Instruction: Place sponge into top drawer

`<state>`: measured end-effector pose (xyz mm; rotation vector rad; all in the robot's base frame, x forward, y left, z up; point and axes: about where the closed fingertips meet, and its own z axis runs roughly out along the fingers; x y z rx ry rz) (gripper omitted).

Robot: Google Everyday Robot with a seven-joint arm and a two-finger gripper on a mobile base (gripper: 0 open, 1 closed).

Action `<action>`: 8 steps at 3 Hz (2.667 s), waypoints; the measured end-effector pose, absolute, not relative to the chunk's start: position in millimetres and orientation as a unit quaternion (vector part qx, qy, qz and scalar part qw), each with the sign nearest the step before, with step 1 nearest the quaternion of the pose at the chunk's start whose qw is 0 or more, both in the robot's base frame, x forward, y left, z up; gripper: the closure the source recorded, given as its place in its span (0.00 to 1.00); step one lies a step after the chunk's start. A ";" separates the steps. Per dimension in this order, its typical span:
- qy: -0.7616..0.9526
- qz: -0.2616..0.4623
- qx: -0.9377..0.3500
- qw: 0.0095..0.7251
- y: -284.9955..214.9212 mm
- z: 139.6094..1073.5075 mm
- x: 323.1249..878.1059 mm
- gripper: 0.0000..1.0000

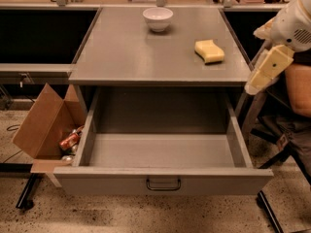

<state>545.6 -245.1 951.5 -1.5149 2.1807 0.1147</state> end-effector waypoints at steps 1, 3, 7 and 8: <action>0.795 0.084 -0.531 0.280 -252.1 936.3 587.0 0.00; 0.802 0.089 -0.507 0.304 -263.3 928.6 607.0 0.00; 0.814 0.096 -0.446 0.359 -279.0 883.9 735.9 0.00; 0.818 0.109 -0.438 0.358 -266.6 873.5 753.3 0.00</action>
Offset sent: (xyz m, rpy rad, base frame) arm 0.0310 -0.0080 -0.0101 0.0954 -0.0157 -0.0172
